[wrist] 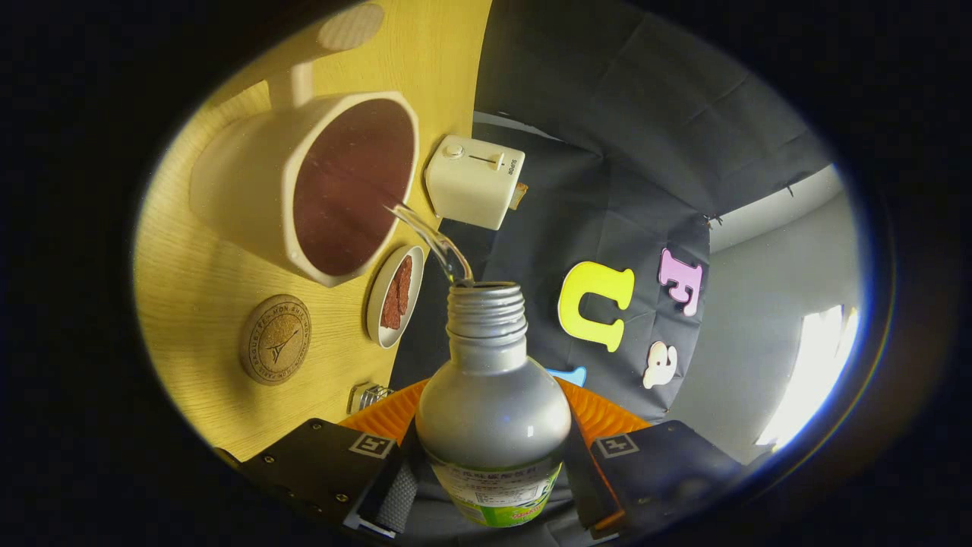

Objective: Take the bottle from table, then pour the juice into the cup, finally place the bottle on the coaster

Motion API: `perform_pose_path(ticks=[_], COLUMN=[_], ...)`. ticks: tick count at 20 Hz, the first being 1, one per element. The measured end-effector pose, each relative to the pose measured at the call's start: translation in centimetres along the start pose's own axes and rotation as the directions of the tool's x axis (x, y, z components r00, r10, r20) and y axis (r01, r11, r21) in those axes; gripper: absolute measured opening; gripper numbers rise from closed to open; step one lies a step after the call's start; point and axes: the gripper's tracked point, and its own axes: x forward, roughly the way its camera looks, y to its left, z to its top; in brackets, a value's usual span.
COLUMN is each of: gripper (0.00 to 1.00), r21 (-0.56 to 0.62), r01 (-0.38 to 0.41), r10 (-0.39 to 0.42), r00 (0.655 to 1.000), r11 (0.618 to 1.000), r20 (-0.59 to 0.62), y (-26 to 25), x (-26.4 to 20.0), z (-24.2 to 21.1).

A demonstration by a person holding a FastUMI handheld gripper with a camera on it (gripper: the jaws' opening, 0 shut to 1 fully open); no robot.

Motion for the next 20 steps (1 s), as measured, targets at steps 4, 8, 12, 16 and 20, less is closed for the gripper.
perform_pose_path(ticks=[4,8,12,16,20], gripper=[0.8,0.8,0.8,0.8,0.8], r21=[-0.038,-0.073,-0.114,-0.159,-0.214], r01=[0.018,0.024,0.019,0.022,0.027], r10=[-0.017,-0.023,-0.018,-0.02,-0.022], r00=[1.0,1.0,1.0,1.0,0.999], r11=[0.999,0.997,0.993,0.987,0.976], r20=[0.006,0.01,0.01,0.016,0.028], y=[-0.26,-0.32,-0.06,-0.16,-0.76], x=[0.05,-0.02,-0.13,-0.15,0.33], z=[0.08,0.02,-0.14,-0.11,0.48])
